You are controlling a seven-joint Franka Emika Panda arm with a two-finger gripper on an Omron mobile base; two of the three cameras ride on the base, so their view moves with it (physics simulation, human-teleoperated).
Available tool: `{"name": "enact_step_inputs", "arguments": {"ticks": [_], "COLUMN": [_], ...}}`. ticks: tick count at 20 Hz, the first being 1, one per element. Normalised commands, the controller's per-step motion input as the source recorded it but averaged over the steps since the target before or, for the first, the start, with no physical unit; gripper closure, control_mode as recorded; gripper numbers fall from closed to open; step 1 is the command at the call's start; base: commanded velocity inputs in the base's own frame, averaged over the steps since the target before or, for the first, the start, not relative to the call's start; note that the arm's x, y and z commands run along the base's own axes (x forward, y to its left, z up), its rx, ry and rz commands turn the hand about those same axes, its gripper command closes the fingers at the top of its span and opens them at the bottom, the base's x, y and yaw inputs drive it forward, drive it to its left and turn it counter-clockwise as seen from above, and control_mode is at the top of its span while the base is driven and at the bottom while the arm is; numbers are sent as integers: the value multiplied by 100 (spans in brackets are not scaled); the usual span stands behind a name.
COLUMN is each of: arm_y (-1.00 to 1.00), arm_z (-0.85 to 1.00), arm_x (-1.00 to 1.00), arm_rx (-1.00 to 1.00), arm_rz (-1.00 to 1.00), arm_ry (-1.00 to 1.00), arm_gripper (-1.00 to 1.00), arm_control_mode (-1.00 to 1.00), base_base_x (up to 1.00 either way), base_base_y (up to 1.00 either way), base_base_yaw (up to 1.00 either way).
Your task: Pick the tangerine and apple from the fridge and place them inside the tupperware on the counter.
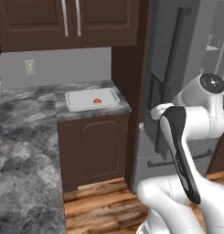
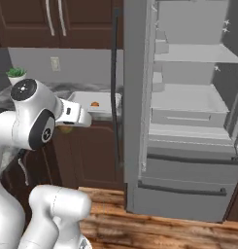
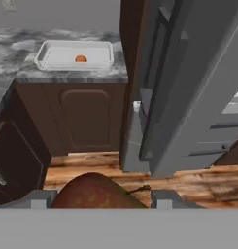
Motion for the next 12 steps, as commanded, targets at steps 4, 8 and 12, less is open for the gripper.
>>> {"name": "enact_step_inputs", "arguments": {"ticks": [4,8,12], "arm_y": [0,0,0], "arm_z": [0,0,0], "arm_x": [0,0,0], "arm_rx": [0,0,0], "arm_rz": [0,0,0], "arm_ry": [0,0,0], "arm_gripper": [100,100,100], "arm_control_mode": [100,100,100], "base_base_x": [100,100,100], "base_base_y": [76,28,21], "base_base_yaw": [0,0,0]}}
